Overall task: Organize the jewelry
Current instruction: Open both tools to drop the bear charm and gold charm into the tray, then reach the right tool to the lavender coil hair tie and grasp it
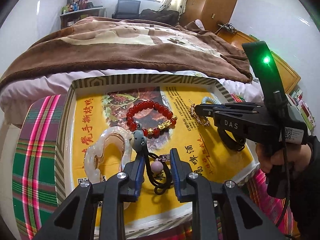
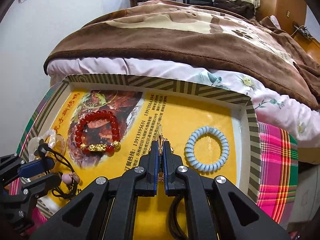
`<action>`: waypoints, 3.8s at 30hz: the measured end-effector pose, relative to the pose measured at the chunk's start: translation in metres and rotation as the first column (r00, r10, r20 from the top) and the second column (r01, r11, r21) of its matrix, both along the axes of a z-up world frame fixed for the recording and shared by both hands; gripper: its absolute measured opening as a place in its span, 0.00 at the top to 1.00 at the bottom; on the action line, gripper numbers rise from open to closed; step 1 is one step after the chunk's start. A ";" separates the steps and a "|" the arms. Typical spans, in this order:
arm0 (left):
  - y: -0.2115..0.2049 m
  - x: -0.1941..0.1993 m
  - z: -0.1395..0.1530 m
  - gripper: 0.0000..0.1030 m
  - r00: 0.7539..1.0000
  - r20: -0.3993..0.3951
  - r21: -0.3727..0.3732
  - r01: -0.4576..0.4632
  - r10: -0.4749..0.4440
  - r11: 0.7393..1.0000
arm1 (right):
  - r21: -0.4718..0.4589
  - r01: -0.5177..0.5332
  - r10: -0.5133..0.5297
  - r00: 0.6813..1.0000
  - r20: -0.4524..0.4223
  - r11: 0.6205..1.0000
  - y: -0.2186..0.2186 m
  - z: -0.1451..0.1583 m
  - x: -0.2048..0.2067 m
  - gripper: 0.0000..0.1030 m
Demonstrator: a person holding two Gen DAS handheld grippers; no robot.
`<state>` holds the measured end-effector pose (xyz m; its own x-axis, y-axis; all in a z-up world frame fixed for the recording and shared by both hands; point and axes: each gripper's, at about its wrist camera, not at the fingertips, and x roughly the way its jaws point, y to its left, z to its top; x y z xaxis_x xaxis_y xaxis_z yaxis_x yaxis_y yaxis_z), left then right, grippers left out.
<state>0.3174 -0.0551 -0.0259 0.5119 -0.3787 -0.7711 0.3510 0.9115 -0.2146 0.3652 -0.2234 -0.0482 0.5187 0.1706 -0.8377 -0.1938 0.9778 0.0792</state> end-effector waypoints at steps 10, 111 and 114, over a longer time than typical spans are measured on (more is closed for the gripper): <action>-0.001 -0.003 0.009 0.51 1.000 0.017 -0.017 0.005 -0.005 1.000 | 0.025 0.021 -0.021 1.000 0.008 0.999 -0.004 0.001 -0.002 0.83; 0.068 -0.197 0.012 0.09 0.994 0.036 -0.065 -0.101 0.103 0.993 | -0.015 -0.056 0.057 0.996 0.071 0.998 -0.008 -0.016 -0.260 0.91; 0.063 -0.196 0.012 0.09 0.994 0.035 -0.054 -0.099 0.101 0.994 | -0.012 -0.039 0.040 0.996 0.079 0.999 -0.016 -0.016 -0.263 0.91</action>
<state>0.1210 0.0076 -0.0138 0.5771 -0.3638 -0.7312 0.2675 0.9301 -0.2516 0.1022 -0.2389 -0.0639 0.5766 0.1837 -0.7961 -0.2372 0.9701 0.0521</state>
